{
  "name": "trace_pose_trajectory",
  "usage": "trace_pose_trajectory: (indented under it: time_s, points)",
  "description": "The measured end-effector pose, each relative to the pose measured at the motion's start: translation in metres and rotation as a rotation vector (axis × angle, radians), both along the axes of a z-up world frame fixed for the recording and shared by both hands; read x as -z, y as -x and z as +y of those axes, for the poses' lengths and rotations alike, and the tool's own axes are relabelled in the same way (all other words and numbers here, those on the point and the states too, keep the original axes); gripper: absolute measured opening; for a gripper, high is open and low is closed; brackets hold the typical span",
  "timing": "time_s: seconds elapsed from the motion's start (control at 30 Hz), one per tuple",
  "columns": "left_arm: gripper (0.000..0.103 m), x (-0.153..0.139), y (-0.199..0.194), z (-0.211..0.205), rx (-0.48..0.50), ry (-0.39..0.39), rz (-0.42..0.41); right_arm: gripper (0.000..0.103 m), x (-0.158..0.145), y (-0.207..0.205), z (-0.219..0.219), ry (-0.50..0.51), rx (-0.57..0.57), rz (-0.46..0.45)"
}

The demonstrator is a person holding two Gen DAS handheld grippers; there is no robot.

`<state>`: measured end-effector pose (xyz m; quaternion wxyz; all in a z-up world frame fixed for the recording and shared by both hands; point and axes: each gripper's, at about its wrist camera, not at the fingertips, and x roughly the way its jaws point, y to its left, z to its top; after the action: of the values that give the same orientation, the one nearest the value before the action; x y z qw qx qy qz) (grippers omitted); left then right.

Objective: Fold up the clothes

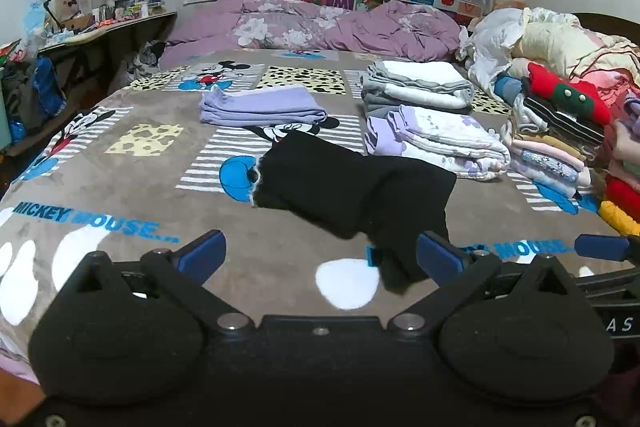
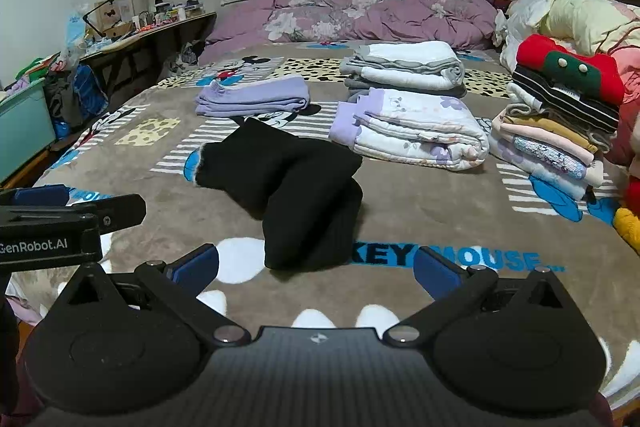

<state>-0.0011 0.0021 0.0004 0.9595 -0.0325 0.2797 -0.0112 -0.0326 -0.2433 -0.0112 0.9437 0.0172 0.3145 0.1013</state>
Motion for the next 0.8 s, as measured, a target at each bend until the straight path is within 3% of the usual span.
trace_pose_trajectory:
  time_s: [0.8]
  points:
    - [0.103,0.008,-0.002,-0.012,0.011,-0.021,0.019,0.103,-0.003,0.006,-0.004,-0.007,0.005,-0.012]
